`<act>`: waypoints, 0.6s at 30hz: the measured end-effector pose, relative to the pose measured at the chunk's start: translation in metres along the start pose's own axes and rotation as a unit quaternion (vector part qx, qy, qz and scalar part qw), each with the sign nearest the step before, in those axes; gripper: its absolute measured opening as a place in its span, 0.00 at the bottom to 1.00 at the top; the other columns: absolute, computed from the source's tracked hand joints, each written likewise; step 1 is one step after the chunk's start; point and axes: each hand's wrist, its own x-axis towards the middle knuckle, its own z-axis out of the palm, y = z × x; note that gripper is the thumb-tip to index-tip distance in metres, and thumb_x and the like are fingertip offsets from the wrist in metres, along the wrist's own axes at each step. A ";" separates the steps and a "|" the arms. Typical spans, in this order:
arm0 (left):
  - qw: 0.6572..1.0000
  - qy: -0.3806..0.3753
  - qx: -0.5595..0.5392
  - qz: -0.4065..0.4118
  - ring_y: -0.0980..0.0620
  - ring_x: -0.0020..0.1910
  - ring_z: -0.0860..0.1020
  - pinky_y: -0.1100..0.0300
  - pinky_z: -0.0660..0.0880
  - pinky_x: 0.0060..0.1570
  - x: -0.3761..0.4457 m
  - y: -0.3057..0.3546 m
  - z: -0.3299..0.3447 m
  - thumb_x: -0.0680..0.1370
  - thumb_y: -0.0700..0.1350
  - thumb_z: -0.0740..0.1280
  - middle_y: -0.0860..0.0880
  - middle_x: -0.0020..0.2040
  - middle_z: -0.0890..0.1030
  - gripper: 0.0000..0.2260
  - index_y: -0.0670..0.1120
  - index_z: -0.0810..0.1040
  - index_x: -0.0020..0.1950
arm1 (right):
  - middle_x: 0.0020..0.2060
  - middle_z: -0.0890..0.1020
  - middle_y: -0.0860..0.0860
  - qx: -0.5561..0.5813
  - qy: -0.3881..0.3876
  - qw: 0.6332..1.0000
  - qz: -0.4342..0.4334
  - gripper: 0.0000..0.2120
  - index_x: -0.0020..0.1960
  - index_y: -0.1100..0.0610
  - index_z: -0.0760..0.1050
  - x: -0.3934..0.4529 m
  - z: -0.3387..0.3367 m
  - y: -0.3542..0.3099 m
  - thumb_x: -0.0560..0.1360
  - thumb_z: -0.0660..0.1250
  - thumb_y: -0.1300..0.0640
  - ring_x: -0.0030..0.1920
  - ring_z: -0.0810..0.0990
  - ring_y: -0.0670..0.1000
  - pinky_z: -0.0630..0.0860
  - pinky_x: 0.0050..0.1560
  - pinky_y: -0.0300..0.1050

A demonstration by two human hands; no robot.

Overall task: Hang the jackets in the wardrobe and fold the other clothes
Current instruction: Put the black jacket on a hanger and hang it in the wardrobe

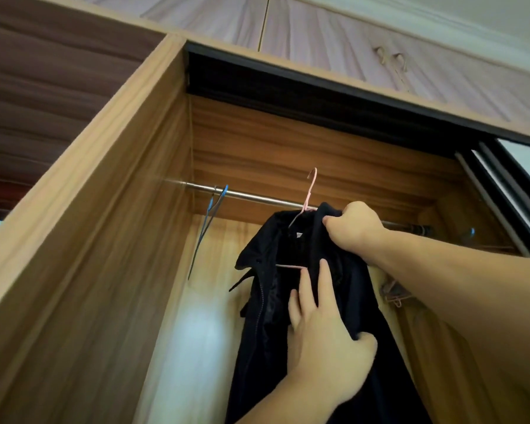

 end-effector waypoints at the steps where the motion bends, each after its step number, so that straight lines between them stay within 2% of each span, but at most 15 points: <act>1: 1.000 0.007 0.024 -0.009 0.51 0.77 0.38 0.40 0.54 0.73 0.009 -0.006 0.004 0.72 0.51 0.65 0.64 0.76 0.34 0.46 0.69 0.28 0.70 | 0.35 0.73 0.52 0.010 0.005 1.000 0.000 0.08 0.48 0.61 0.73 0.007 0.008 0.004 0.77 0.63 0.56 0.33 0.72 0.50 0.63 0.26 0.39; 3: 0.997 0.010 0.061 -0.039 0.49 0.77 0.36 0.34 0.46 0.72 0.024 -0.016 0.013 0.74 0.50 0.65 0.60 0.77 0.34 0.46 0.69 0.28 0.70 | 0.35 0.73 0.52 0.023 0.013 1.000 0.001 0.07 0.48 0.61 0.73 0.020 0.023 0.014 0.76 0.63 0.56 0.33 0.73 0.50 0.64 0.25 0.39; 5: 0.995 0.003 0.075 -0.059 0.47 0.77 0.34 0.33 0.45 0.71 0.034 -0.027 0.023 0.73 0.51 0.66 0.59 0.77 0.32 0.47 0.69 0.28 0.70 | 0.34 0.73 0.51 0.024 0.025 0.999 -0.002 0.06 0.45 0.60 0.72 0.032 0.038 0.024 0.76 0.63 0.56 0.31 0.72 0.50 0.63 0.25 0.39; 8: 0.994 -0.015 0.080 -0.067 0.47 0.77 0.34 0.34 0.51 0.71 0.044 -0.045 0.036 0.71 0.53 0.68 0.60 0.75 0.30 0.49 0.71 0.26 0.67 | 0.34 0.74 0.52 0.018 0.033 0.999 -0.012 0.08 0.42 0.59 0.71 0.050 0.057 0.039 0.76 0.64 0.55 0.31 0.71 0.50 0.64 0.26 0.40; 13: 0.994 0.014 0.096 -0.056 0.48 0.78 0.42 0.46 0.68 0.67 0.069 -0.066 0.053 0.75 0.41 0.63 0.60 0.76 0.33 0.47 0.72 0.27 0.68 | 0.38 0.75 0.53 0.031 0.014 0.999 -0.017 0.09 0.43 0.59 0.72 0.082 0.080 0.063 0.75 0.65 0.53 0.33 0.73 0.51 0.67 0.30 0.41; 18: 0.992 0.037 0.119 -0.035 0.50 0.78 0.48 0.51 0.68 0.68 0.093 -0.078 0.069 0.77 0.41 0.60 0.61 0.77 0.37 0.44 0.72 0.30 0.69 | 0.35 0.74 0.53 0.031 -0.028 0.999 0.002 0.12 0.37 0.59 0.69 0.108 0.091 0.075 0.76 0.65 0.54 0.32 0.73 0.52 0.66 0.28 0.41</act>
